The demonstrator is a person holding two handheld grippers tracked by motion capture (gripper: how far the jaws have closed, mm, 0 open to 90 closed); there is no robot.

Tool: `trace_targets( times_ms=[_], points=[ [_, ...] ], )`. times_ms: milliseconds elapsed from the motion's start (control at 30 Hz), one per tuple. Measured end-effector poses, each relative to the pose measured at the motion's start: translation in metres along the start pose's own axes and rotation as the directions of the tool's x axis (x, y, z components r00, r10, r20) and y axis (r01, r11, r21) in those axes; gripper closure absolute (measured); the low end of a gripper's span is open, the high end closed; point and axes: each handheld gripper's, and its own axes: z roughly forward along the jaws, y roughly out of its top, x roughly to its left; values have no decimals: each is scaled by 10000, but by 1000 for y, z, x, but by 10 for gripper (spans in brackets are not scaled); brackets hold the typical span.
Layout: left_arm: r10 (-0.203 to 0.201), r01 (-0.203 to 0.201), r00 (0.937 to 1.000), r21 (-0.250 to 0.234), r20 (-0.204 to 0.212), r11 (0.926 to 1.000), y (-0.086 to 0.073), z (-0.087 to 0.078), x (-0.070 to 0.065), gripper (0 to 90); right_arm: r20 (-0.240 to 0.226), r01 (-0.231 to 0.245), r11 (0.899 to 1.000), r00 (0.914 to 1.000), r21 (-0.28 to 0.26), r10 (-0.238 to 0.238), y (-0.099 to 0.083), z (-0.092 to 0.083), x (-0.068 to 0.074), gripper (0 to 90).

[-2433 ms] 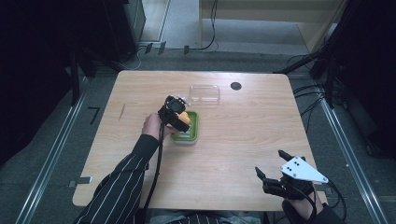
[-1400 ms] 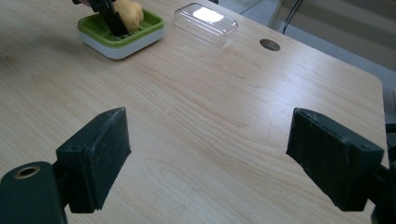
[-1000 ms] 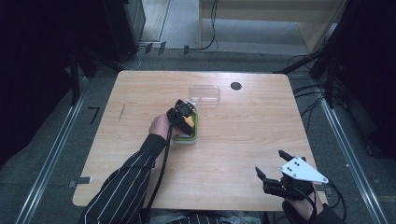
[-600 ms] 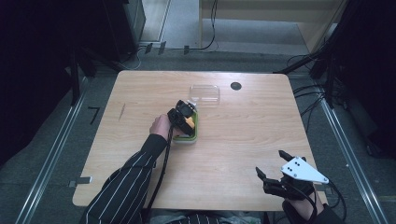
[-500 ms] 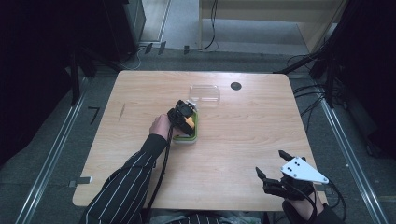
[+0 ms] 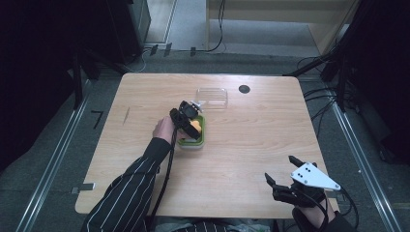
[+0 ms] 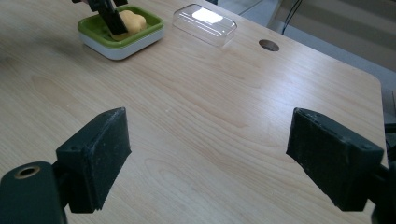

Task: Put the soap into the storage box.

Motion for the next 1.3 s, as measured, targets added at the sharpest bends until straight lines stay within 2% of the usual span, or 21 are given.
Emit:
trace_targets(
  times_ms=[100, 233, 400, 533, 800, 1133, 1300],
  points=[
    [-16, 18, 9999, 117, -115, 9999, -1, -7, 0, 88, 15, -13, 10000, 10000, -6, 13, 0, 0, 0, 136],
    [-118, 118, 9999, 88, -8, 9999, -4, -14, 0, 74, 13, -7, 10000, 10000, -1, 7, 0, 0, 0, 136],
    [-265, 265, 9996, 63, -111, 9996, -11, -22, -2, 32, 20, -6, 10000, 10000, -2, 6, 0, 0, 0, 136],
    [-322, 325, 9994, 276, -95, 9991, -18, -27, -4, 15, 21, 14, 10000, 10000, -17, -14, 0, 0, 0, 136],
    [-354, 354, 9994, 746, -15, 9966, -32, -33, -6, 0, 29, 14, 10000, 10000, -20, -14, 0, -1, 1, 136],
    [-543, 534, 9985, 758, 92, 9957, -54, -47, -13, 0, 38, 20, 10000, 10000, -15, -20, 0, -1, 1, 136],
    [-440, 419, 9988, 934, 211, 9948, -64, -53, -17, 0, 61, 28, 10000, 10000, 1, -28, 0, 0, 1, 136]
  ],
)
